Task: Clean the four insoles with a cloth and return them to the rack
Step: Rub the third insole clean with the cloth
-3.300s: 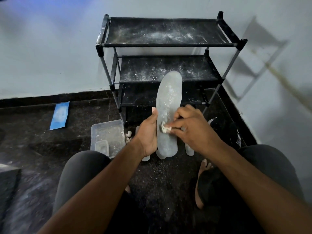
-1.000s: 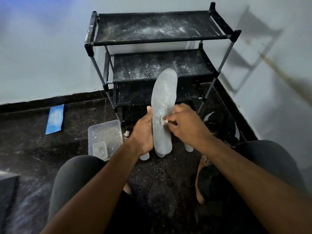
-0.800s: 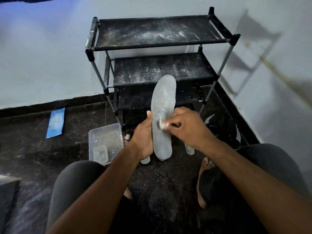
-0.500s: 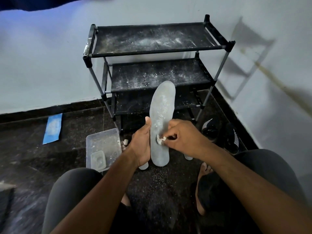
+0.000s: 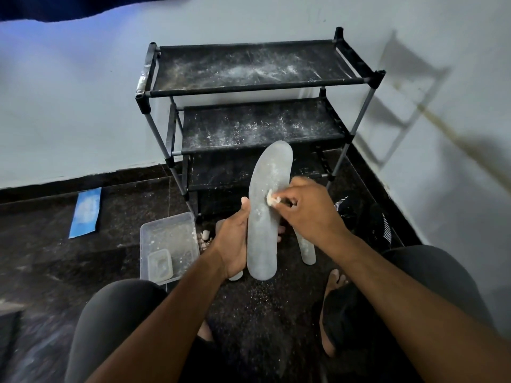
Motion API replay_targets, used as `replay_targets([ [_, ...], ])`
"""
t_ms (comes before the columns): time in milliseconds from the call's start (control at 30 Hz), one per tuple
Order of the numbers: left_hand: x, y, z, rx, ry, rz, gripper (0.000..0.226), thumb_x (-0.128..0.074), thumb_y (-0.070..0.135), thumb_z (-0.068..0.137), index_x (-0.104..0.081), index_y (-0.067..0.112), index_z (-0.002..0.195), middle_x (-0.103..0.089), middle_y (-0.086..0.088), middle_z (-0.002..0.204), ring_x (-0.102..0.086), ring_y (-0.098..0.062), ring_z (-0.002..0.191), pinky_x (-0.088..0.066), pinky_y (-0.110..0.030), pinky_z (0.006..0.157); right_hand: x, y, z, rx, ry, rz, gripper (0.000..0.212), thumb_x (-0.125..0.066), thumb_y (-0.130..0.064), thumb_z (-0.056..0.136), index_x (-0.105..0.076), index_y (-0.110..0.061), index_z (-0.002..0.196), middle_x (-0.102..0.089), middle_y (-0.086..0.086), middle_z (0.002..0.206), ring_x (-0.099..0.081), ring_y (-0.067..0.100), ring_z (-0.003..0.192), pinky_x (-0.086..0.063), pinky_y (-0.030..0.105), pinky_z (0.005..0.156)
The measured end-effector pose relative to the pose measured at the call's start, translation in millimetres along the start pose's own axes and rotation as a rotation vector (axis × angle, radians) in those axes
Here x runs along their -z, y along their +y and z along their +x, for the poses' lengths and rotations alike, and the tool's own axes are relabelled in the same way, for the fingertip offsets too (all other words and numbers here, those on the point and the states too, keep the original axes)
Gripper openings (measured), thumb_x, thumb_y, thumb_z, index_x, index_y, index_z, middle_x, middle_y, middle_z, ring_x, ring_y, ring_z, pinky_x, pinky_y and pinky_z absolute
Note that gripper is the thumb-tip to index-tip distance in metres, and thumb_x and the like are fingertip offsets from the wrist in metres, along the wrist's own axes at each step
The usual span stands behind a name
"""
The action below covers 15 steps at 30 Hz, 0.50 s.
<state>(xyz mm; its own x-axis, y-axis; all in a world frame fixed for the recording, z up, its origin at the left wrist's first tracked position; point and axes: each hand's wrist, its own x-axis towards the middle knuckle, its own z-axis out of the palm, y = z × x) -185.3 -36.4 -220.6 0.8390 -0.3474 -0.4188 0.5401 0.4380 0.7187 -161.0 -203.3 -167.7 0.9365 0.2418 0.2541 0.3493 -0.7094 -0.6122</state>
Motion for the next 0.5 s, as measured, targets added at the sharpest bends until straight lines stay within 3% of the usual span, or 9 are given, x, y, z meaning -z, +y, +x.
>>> replay_targets([
  [67,-2,0,-2,0.009,0.001,0.001,0.067,-0.032,0.058,0.104,-0.058,0.008,0.141,-0.069,-0.017,0.122,-0.067,-0.028,0.104,-0.050,-0.049,0.099,-4,0,0,-0.001,0.041,-0.071,0.016,-0.071,-0.025,0.089,-0.076,-0.017,0.102,-0.051,-0.013,0.079,-0.047,0.005,0.081,-0.038,0.018,0.071],
  [267,-2,1,-2,0.024,0.000,-0.093,0.065,-0.033,0.054,0.105,-0.056,0.006,0.143,-0.072,-0.014,0.117,-0.070,-0.023,0.102,-0.058,-0.038,0.086,-12,-9,-10,0.159,-0.221,0.029,0.010,-0.073,-0.023,0.086,-0.078,-0.017,0.091,-0.049,-0.014,0.073,-0.045,0.002,0.076,-0.038,0.021,0.069],
  [400,-3,1,-2,0.018,-0.009,-0.051,0.061,-0.032,0.053,0.106,-0.062,0.009,0.135,-0.070,-0.017,0.119,-0.067,-0.028,0.102,-0.053,-0.046,0.092,-3,-6,-1,0.068,0.025,-0.015,0.015,-0.072,-0.028,0.087,-0.078,-0.019,0.097,-0.054,-0.008,0.073,-0.046,0.007,0.076,-0.039,0.021,0.067],
  [500,-6,-1,-2,0.036,-0.009,-0.072,0.061,-0.037,0.053,0.103,-0.061,0.008,0.137,-0.070,-0.016,0.118,-0.068,-0.027,0.103,-0.054,-0.044,0.093,-9,-11,-3,0.098,-0.021,-0.075,0.014,-0.070,-0.025,0.090,-0.078,-0.019,0.100,-0.046,-0.014,0.069,-0.042,0.006,0.076,-0.037,0.018,0.067],
])
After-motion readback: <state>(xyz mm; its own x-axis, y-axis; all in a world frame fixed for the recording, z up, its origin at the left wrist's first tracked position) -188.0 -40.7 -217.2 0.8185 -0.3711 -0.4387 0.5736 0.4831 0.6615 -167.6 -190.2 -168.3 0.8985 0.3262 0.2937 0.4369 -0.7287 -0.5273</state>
